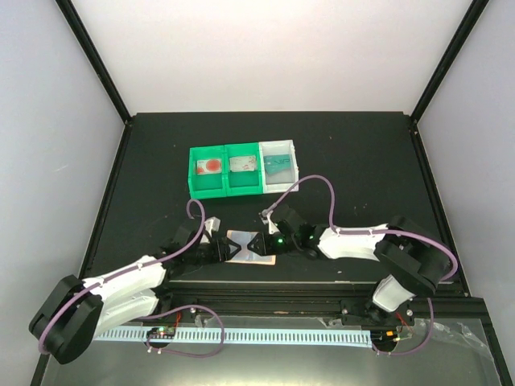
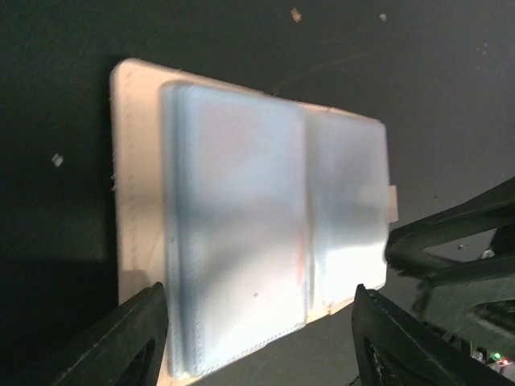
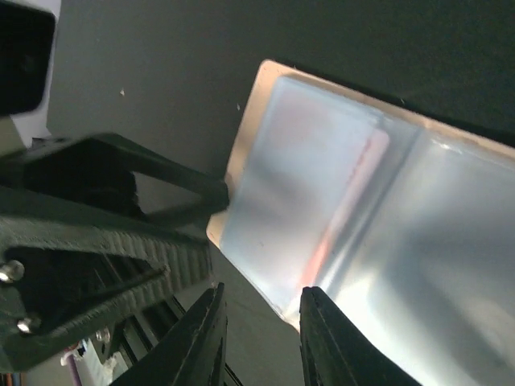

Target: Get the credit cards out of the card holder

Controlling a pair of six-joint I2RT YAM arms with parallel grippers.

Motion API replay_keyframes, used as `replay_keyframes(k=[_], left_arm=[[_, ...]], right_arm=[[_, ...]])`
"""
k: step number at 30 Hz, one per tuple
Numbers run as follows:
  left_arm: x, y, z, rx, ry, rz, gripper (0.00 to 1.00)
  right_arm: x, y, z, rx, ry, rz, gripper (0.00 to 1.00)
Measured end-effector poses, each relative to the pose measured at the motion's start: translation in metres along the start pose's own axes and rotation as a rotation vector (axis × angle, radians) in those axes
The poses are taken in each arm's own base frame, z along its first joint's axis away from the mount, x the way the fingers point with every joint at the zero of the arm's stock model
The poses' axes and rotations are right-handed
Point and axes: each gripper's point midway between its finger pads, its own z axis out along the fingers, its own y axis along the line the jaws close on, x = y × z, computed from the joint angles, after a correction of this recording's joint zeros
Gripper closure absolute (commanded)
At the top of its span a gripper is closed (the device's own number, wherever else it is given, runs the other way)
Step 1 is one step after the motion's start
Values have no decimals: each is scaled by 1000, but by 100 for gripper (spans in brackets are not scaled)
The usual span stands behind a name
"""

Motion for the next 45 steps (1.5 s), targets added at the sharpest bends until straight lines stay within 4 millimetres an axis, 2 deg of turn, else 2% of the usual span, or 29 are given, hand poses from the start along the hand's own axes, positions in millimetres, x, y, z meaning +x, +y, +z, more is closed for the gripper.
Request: replay_keyframes(k=[2, 5, 11, 13, 16, 28, 45], left_arm=[[5, 6, 0, 0, 4, -19, 34], [4, 4, -1, 20, -4, -27, 34], [5, 0, -2, 45, 0, -29, 34], [6, 0, -3, 50, -1, -30, 34], [8, 0, -2, 55, 5, -38, 34], [1, -13, -10, 108, -35, -27, 32], [-1, -4, -6, 81, -32, -36, 30]], right_arm=[[-4, 4, 2, -6, -4, -1, 74], [-9, 5, 10, -1, 0, 2, 74], [-1, -9, 26, 39, 40, 26, 74], [2, -14, 30, 52, 55, 34, 78], [4, -18, 32, 61, 64, 35, 85], [6, -23, 36, 84, 78, 22, 96], [5, -24, 37, 84, 75, 15, 96]])
